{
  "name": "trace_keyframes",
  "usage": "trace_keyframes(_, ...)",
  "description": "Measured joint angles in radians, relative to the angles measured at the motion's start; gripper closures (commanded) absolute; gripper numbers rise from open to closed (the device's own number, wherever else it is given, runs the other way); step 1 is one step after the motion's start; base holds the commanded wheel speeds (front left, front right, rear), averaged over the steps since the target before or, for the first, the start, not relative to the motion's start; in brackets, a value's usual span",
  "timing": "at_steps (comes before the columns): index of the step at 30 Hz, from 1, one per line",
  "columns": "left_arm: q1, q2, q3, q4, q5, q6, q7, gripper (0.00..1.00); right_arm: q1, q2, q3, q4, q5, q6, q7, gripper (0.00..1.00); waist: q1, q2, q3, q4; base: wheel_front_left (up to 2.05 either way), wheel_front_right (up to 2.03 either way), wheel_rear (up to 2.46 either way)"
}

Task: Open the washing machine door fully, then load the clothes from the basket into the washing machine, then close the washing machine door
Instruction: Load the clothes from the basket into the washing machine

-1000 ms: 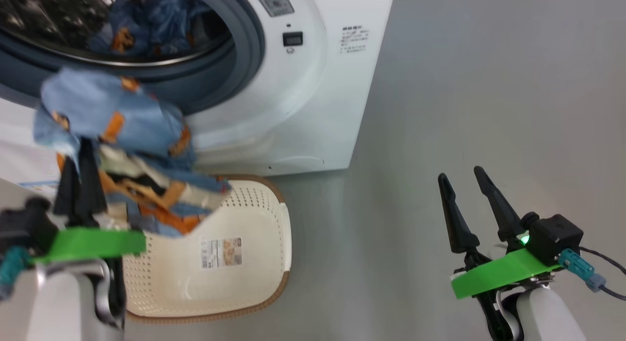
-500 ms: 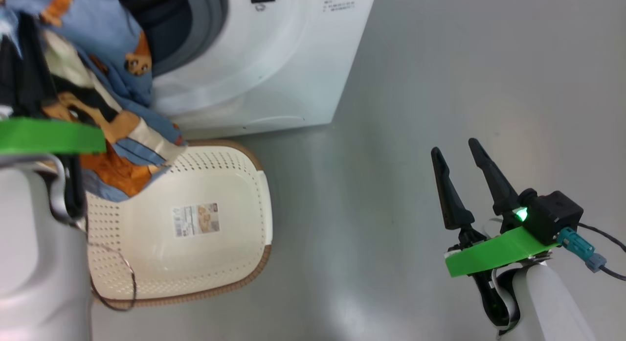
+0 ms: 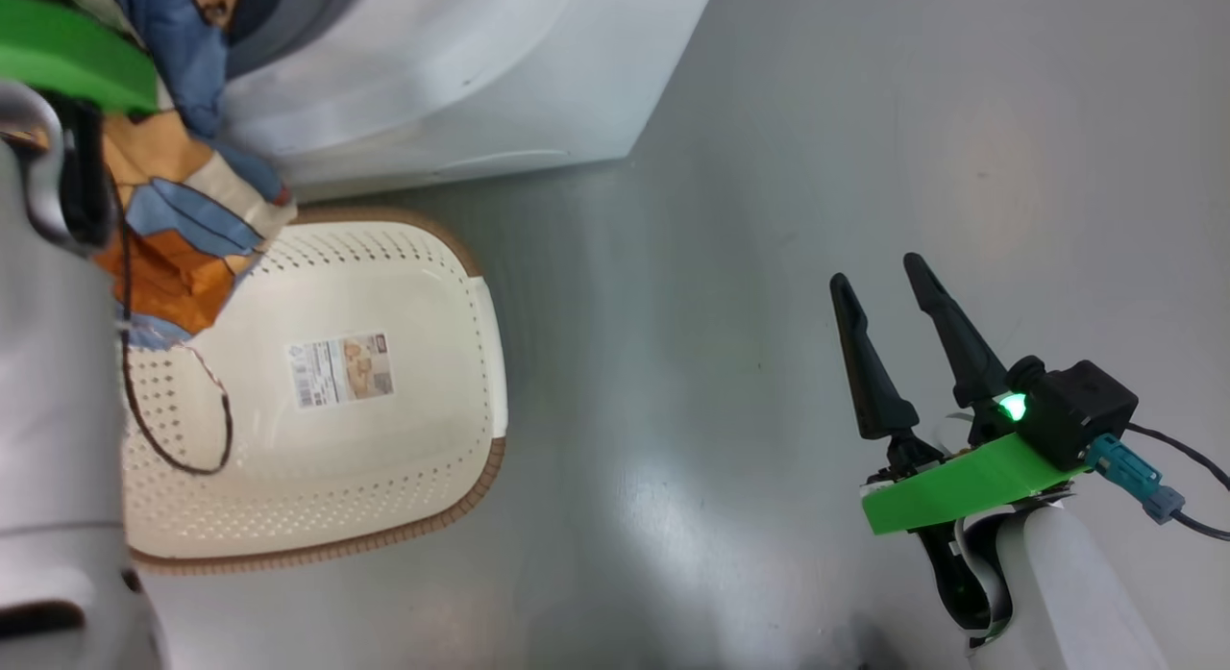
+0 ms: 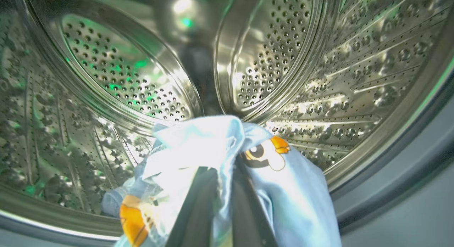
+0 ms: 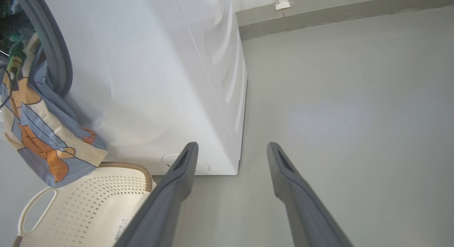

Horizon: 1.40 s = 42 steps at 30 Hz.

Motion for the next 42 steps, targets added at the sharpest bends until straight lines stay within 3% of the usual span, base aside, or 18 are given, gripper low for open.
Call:
trace_keyframes(15,-0.226,0.064,-0.076,0.201,-0.052,-0.011,0.125,1.00,-0.020,0.000,0.012,-0.012,0.023,0.000,0.000,0.00,0.0000,0.0000,0.105,-0.026,0.00,0.00,0.00)
trace_keyframes(23,-0.291,0.115,-0.122,0.210,-0.034,-0.011,-0.034,1.00,-0.021,0.000,0.036,-0.018,0.037,0.000,0.000,0.00,0.0000,0.0000,0.154,-0.054,0.00,0.00,0.00)
trace_keyframes(27,-0.320,0.139,-0.129,0.146,-0.003,0.000,-0.067,1.00,-0.021,0.000,0.049,-0.019,0.045,0.000,0.000,0.00,0.0000,0.0000,0.168,-0.072,0.00,0.00,0.00)
trace_keyframes(33,-0.321,0.161,-0.118,-0.128,0.043,0.016,-0.073,1.00,-0.032,0.000,0.066,-0.018,0.053,0.000,0.000,0.00,0.0000,0.0000,0.184,-0.097,0.00,0.00,0.00)
trace_keyframes(39,-0.282,0.159,-0.101,-0.113,0.046,0.016,-0.074,1.00,-0.040,0.000,0.073,-0.016,0.054,0.000,0.000,0.00,0.0000,0.0000,0.182,-0.104,0.00,0.00,0.00)
trace_keyframes(40,-0.277,0.158,-0.098,-0.087,0.045,0.016,-0.074,0.66,-0.040,0.000,0.073,-0.015,0.054,0.000,0.000,0.00,0.0000,0.0000,0.180,-0.104,0.00,0.00,0.00)
trace_keyframes(41,-0.273,0.156,-0.096,-0.052,0.043,0.016,-0.074,0.00,-0.040,0.001,0.073,-0.013,0.054,0.000,0.000,0.00,0.0000,0.0000,0.178,-0.103,0.00,0.00,0.00)
trace_keyframes(42,-0.269,0.153,-0.095,-0.028,0.040,0.017,-0.074,0.00,-0.040,0.000,0.072,-0.012,0.054,0.000,0.000,0.00,0.0000,0.0000,0.176,-0.102,0.00,0.00,0.00)
